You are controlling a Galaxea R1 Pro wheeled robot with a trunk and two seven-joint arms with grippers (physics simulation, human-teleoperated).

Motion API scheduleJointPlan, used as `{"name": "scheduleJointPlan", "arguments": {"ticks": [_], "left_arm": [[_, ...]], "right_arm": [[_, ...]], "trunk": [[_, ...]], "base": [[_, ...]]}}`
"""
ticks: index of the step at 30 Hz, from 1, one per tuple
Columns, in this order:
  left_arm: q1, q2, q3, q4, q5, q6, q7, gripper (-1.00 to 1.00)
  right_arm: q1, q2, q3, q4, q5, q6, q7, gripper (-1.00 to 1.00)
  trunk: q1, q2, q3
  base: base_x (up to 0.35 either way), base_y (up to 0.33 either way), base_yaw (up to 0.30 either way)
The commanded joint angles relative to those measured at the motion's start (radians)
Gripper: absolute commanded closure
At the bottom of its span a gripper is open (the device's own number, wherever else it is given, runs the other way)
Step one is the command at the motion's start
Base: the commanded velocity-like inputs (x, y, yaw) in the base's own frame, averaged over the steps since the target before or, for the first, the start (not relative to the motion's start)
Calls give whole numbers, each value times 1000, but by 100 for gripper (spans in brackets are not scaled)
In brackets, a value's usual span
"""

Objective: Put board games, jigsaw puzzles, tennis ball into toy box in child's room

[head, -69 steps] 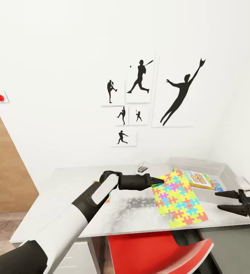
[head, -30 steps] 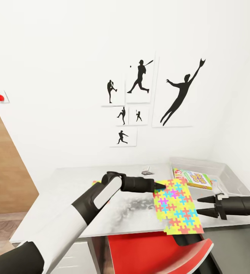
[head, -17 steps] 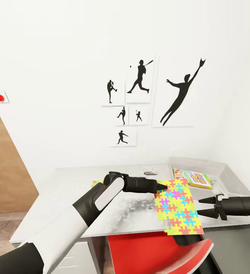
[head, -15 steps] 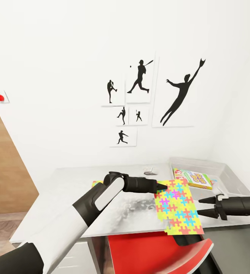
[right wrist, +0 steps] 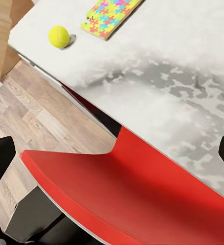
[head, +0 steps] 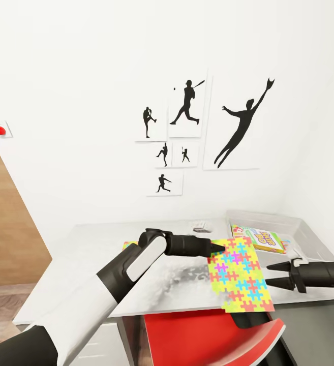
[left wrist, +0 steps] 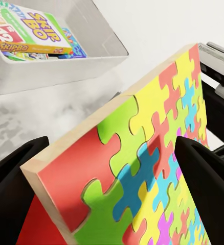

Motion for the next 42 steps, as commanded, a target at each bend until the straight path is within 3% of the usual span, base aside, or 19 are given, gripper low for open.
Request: {"name": "scheduleJointPlan", "arguments": {"ticks": [1,25,42], "left_arm": [[0,-4,-4,-1,20,5,-6,100],[4,17,-4,-41,21,16,-13,100],[10,28,-6,-53,22,25,-14,100]], "right_arm": [[-1,0,-1,-1,-38,14,6,-100],[-7,-6,-8,6,-39,13,5,-100],[-13,-7,-51,13,-36,11,5,-100]], "trunk": [[1,-2,-2],[1,-2,-2],[1,-2,-2]], "base": [[0,0,0],[0,0,0],[0,0,0]]}}
